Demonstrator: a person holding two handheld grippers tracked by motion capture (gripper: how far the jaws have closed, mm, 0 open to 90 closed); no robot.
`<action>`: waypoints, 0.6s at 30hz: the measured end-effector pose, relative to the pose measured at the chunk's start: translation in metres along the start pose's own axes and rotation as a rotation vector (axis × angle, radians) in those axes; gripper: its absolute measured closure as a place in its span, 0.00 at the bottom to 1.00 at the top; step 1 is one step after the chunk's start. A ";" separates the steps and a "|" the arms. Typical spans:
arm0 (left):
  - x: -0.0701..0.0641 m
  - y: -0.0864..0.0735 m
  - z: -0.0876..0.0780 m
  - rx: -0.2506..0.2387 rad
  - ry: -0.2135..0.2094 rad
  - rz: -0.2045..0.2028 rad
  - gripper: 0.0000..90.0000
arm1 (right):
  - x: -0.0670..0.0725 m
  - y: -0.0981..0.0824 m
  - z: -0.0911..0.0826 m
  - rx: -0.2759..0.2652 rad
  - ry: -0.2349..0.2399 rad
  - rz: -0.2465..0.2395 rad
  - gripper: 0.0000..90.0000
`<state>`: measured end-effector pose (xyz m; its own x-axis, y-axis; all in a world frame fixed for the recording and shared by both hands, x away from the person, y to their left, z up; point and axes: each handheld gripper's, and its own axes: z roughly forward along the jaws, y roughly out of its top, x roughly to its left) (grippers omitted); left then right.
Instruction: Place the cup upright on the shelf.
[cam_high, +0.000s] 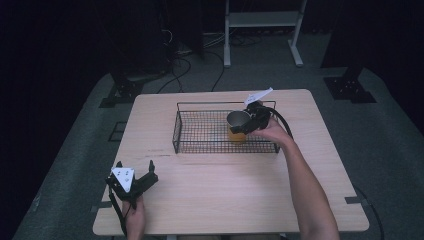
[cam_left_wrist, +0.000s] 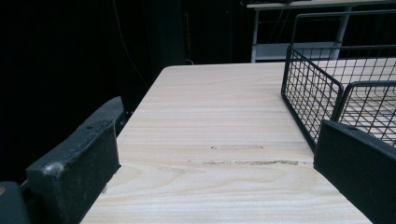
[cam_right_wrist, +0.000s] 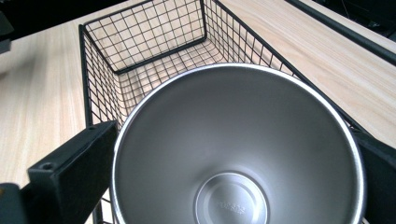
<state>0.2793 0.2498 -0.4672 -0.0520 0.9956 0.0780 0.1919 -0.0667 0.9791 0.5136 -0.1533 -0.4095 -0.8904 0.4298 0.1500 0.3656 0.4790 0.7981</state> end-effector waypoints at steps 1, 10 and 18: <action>0.000 0.000 0.000 0.000 0.000 0.000 0.00 | 0.000 0.000 0.000 0.000 0.002 -0.002 0.00; 0.000 0.000 0.000 0.000 0.002 -0.002 0.00 | 0.003 0.002 -0.004 -0.005 -0.005 -0.016 0.00; 0.000 0.000 0.000 0.001 0.005 -0.003 0.00 | 0.004 0.005 -0.009 -0.021 -0.007 -0.024 0.00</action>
<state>0.2797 0.2501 -0.4672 -0.0578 0.9954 0.0765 0.1924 -0.0641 0.9792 0.5096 -0.1554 -0.3996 -0.8969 0.4238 0.1263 0.3381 0.4731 0.8136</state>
